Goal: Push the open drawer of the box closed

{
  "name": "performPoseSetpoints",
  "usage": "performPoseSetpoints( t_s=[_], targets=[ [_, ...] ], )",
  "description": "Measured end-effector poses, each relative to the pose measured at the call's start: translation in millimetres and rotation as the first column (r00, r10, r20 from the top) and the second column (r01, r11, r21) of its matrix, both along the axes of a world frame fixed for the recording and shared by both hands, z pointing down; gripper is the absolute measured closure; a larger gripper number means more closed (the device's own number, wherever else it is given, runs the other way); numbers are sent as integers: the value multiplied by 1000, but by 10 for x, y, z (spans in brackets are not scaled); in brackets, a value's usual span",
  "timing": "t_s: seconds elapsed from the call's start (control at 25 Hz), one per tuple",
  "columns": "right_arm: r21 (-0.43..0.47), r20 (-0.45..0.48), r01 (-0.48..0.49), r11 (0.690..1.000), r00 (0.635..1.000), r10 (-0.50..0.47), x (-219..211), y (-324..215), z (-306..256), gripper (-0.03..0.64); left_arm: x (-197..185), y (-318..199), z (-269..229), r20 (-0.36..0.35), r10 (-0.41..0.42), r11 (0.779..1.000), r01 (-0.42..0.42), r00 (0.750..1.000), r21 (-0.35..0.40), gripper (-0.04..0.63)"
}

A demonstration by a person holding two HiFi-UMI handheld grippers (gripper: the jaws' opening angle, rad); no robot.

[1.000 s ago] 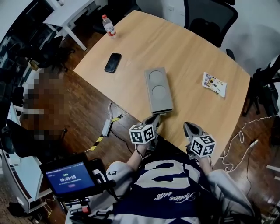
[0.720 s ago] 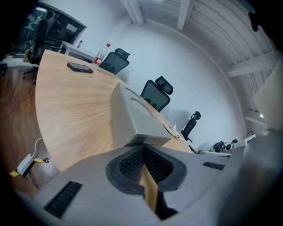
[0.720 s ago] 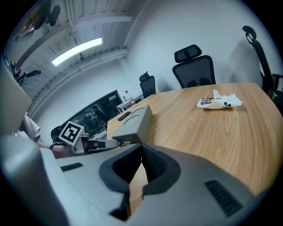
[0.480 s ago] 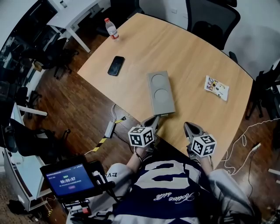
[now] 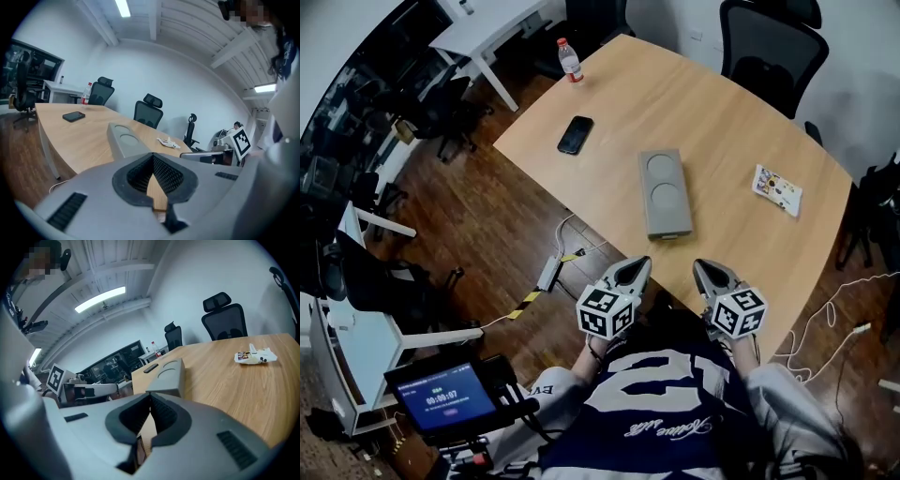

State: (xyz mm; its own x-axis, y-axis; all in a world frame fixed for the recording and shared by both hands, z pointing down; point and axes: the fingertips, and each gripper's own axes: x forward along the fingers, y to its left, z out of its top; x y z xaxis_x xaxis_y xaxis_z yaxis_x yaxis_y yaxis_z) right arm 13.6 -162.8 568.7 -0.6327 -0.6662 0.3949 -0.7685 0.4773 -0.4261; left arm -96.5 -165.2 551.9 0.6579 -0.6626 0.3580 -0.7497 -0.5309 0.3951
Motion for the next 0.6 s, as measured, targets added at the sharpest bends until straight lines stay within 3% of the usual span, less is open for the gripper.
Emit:
performPoseSetpoints(
  t_s=[0.28,0.6],
  targets=[
    [50,14,45,998,999,-46,-254,346,-212,620,-249,573,-252,-45,-64,997,66,997,35,595],
    [99,4,77,992,997,-78,-413,634,-326,620,-424,986,-80,-127,-163,986,159,978,-40,594]
  ],
)
